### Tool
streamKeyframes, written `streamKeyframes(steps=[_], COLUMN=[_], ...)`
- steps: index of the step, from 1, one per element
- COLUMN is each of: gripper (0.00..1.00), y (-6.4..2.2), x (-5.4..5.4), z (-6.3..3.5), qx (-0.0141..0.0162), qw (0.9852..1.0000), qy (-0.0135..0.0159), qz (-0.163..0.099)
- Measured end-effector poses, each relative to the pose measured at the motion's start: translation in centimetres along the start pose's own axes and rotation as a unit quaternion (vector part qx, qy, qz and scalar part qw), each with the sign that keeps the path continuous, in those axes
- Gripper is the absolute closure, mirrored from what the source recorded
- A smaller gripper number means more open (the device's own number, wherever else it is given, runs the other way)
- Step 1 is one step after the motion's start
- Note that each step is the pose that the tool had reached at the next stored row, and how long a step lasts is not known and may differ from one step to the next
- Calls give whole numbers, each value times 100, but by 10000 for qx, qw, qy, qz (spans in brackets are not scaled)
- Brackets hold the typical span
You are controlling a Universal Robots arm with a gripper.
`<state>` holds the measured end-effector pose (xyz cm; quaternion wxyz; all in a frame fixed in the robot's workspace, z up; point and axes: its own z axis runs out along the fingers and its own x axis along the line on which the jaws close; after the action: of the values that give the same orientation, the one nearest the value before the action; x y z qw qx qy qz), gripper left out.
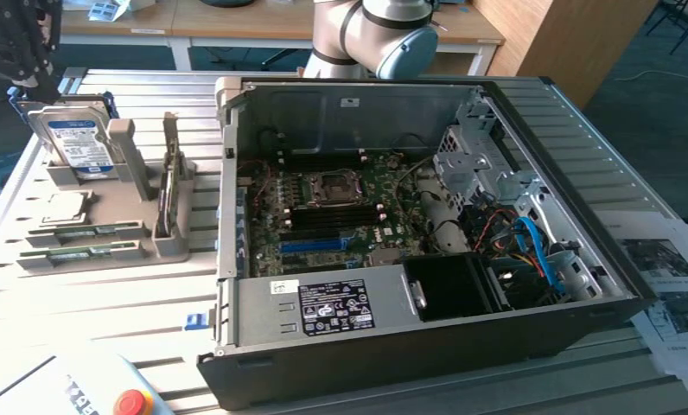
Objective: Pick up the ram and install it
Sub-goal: 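Pick up the ram and move it above insertion slot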
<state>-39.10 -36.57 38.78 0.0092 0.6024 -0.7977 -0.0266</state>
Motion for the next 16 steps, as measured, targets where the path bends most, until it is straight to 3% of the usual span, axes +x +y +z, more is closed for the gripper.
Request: streamKeyframes(steps=[8,16], gripper=[90,90], y=[1,0], x=[0,0], z=[1,2], qx=[-20,-42], qw=[9988,9952], qy=[30,60], qz=[-491,-980])
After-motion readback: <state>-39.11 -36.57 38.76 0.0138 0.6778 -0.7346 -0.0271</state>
